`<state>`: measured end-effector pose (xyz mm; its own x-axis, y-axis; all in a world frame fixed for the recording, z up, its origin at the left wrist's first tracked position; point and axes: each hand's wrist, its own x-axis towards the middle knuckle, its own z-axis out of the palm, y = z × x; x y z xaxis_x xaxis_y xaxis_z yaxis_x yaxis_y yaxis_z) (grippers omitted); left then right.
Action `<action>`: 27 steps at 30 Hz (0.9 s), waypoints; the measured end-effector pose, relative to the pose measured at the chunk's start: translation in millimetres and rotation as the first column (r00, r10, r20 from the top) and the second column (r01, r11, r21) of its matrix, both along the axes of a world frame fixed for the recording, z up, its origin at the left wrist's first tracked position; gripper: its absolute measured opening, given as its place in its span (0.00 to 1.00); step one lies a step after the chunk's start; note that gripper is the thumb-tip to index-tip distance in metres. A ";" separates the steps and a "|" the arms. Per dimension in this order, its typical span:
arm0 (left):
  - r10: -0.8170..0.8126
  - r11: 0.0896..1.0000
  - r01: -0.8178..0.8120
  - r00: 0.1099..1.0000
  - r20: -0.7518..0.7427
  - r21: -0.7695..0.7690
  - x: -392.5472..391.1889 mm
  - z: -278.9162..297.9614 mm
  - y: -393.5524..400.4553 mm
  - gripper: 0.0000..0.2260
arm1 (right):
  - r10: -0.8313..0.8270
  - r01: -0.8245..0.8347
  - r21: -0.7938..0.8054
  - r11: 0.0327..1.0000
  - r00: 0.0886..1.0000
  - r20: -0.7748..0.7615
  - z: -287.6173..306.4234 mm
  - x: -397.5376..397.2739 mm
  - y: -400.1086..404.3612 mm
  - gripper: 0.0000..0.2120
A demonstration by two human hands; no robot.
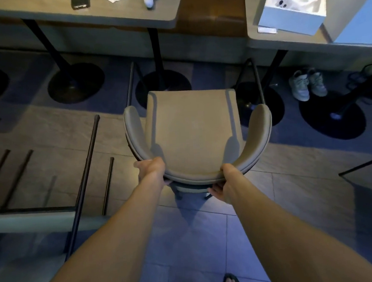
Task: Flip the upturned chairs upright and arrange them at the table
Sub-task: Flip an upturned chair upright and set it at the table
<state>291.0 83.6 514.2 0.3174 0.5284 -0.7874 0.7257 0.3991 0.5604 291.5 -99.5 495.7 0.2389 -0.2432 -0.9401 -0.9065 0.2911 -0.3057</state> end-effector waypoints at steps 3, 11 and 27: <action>-0.013 1.000 0.014 1.000 0.009 -0.022 20.1 3.2 1.3 0.22 | 0.014 -0.015 -0.013 1.000 0.999 -0.036 1.0 20.4 2.1 0.21; -0.081 0.994 0.086 0.995 -0.058 0.072 59.6 -0.4 -0.4 0.20 | -0.065 0.063 -0.057 0.996 0.997 -0.030 -22.6 57.7 5.7 0.23; -0.110 0.994 0.111 0.993 -0.033 0.005 60.6 17.3 1.7 0.19 | -0.148 0.156 -0.177 0.972 0.987 0.057 -23.9 65.6 11.0 0.20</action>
